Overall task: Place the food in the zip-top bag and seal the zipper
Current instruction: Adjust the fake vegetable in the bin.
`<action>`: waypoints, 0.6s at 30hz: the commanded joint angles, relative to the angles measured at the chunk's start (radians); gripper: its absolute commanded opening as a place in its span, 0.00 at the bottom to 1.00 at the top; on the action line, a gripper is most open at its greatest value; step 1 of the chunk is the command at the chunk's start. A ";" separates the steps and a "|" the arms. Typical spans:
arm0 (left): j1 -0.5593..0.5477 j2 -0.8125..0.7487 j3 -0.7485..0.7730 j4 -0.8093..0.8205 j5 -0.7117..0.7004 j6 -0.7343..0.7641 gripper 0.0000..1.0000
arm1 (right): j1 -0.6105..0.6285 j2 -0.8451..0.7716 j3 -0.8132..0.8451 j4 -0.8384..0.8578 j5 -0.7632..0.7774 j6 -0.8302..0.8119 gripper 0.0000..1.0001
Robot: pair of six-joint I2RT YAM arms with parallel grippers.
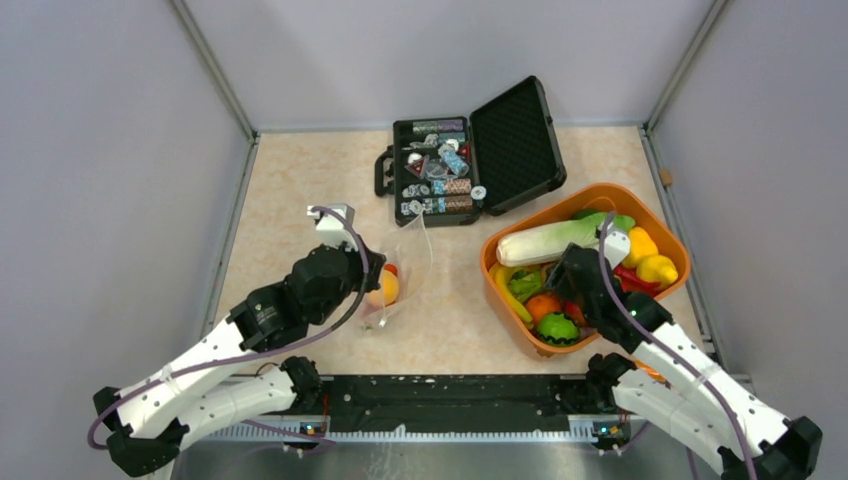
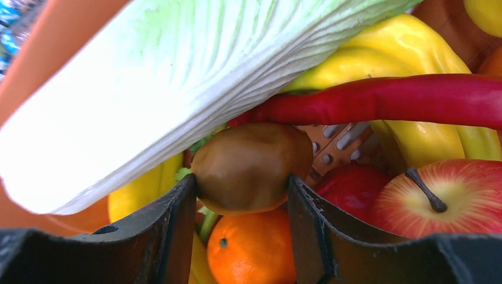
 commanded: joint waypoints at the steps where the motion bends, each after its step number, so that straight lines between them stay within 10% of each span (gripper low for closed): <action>1: 0.002 0.009 0.009 0.040 0.016 0.008 0.00 | -0.007 -0.081 0.017 0.046 -0.007 -0.014 0.38; 18: 0.002 -0.011 -0.004 0.033 0.003 0.006 0.00 | -0.007 -0.136 0.045 0.109 -0.215 -0.070 0.37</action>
